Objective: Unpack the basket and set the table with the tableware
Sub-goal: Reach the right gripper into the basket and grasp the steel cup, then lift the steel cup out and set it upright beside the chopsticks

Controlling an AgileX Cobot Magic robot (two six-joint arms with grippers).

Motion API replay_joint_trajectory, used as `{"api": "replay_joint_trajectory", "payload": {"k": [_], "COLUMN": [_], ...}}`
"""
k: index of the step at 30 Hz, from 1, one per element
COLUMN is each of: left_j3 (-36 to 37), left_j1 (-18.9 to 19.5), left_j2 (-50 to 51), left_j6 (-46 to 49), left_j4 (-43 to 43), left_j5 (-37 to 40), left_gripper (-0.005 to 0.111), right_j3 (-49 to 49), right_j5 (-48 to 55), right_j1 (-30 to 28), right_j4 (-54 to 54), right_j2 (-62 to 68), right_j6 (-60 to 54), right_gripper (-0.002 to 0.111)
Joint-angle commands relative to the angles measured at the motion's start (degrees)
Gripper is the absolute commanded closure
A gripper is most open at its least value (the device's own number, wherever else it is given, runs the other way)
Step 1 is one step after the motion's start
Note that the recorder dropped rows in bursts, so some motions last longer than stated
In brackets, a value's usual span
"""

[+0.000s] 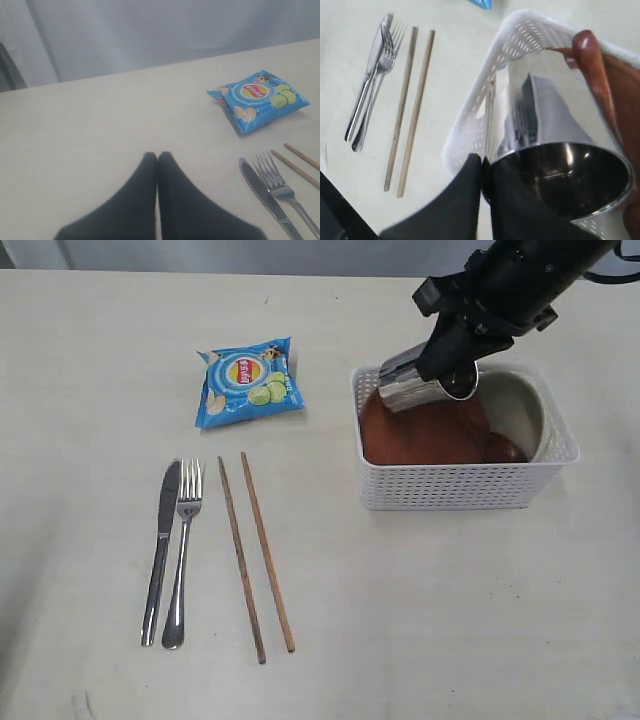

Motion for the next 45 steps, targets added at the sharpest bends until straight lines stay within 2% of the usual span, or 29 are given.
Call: {"api": "replay_joint_trajectory", "payload": {"k": [1,9,22,30,33,34,36,37,39,41,45], "left_j3": [0.2,0.2,0.2,0.2,0.2,0.2,0.2,0.2,0.2,0.2,0.2], "left_j1": [-0.38,-0.38,-0.38,-0.38,-0.38,-0.38,-0.38,-0.38,-0.38,-0.38,-0.38], "left_j2": [-0.16,-0.16,-0.16,-0.16,-0.16,-0.16,-0.16,-0.16,-0.16,-0.16,-0.16], "left_j6": [0.09,0.09,0.09,0.09,0.09,0.09,0.09,0.09,0.09,0.09,0.09], "left_j4": [-0.66,-0.66,-0.66,-0.66,-0.66,-0.66,-0.66,-0.66,-0.66,-0.66,-0.66], "left_j5": [-0.09,-0.09,-0.09,-0.09,-0.09,-0.09,-0.09,-0.09,-0.09,-0.09,-0.09], "left_gripper": [0.107,0.107,0.107,0.107,0.107,0.107,0.107,0.107,0.107,0.107,0.107], "right_j3": [-1.1,-3.58,-4.53,-4.53,-4.71,-5.11,-7.97,-10.77,-14.76,-17.97,-18.95], "right_j5": [0.35,0.35,-12.27,-30.23,-33.53,-32.79,-26.49,-19.86,-9.41,1.45,2.61], "right_j1": [-0.26,2.38,21.15,33.33,36.62,37.31,39.6,41.23,43.04,43.22,42.97], "right_j4": [4.22,8.04,7.11,-11.01,-15.78,-17.97,-29.96,-41.04,-51.26,-51.65,-44.79], "right_j2": [-1.65,-3.85,-3.98,-0.82,1.81,2.9,5.78,7.21,7.78,7.87,8.22], "right_j6": [-2.86,-4.26,-4.05,9.44,14.65,15.92,22.99,29.43,32.78,29.08,21.71], "right_gripper": [0.109,0.109,0.109,0.109,0.109,0.109,0.109,0.109,0.109,0.109,0.109]}}
